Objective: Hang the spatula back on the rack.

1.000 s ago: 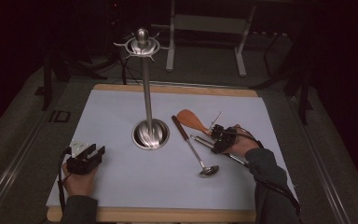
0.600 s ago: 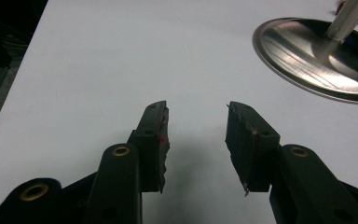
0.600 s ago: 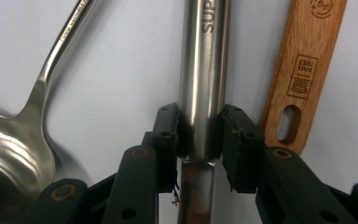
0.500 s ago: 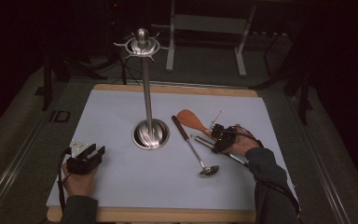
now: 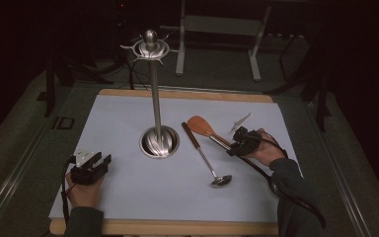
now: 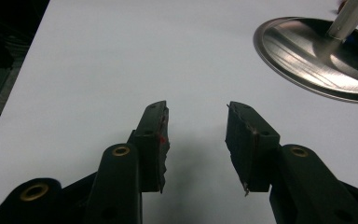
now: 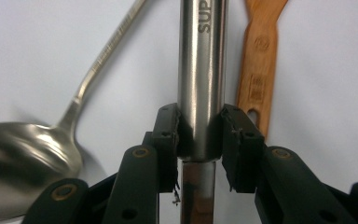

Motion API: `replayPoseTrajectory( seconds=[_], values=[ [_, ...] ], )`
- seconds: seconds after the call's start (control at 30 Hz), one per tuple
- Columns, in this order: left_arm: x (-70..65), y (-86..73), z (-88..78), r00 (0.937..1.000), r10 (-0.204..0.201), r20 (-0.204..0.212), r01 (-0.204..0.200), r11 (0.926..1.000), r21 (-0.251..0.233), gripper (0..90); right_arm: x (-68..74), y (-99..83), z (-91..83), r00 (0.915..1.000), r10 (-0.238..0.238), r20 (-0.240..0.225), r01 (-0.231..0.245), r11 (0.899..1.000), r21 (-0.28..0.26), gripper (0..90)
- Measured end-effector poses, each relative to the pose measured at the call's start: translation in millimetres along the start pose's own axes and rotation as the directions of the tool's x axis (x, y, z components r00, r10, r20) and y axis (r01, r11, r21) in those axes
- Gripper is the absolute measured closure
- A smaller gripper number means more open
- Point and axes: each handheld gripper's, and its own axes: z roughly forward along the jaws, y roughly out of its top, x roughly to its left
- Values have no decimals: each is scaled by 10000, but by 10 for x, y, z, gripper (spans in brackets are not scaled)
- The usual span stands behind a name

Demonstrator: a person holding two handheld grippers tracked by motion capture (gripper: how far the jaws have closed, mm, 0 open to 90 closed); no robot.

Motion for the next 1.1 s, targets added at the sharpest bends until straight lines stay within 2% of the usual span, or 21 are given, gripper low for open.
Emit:
replayPoseTrajectory(
  seconds=[0.27,0.43,0.6,0.73,0.83,0.97,1.1],
  values=[
    [-2,0,2,10000,-2,-15,2,10000,4,591,18,34,-199,10000,-2,47,8,9915,-1301,690],
    [-2,1,3,10000,-3,-10,3,10000,10,591,16,72,-288,10000,-65,36,71,9837,-1797,690],
    [0,1,3,10000,-18,-4,18,10000,8,591,33,118,-376,10000,-71,-25,62,9702,-2422,691],
    [-1,1,2,10000,-9,-7,9,10000,6,591,80,191,-417,9998,-164,132,193,9648,-2623,691],
    [0,1,2,10000,-20,-4,20,10000,3,591,104,257,-464,9995,-263,198,309,9565,-2900,691],
    [1,1,1,10000,-23,5,23,10000,-1,591,126,327,-545,9992,-236,315,329,9407,-3375,691],
    [2,0,-1,10000,-34,5,34,10000,-8,591,142,381,-637,9991,-140,401,287,9193,-3925,691]
  ],
)
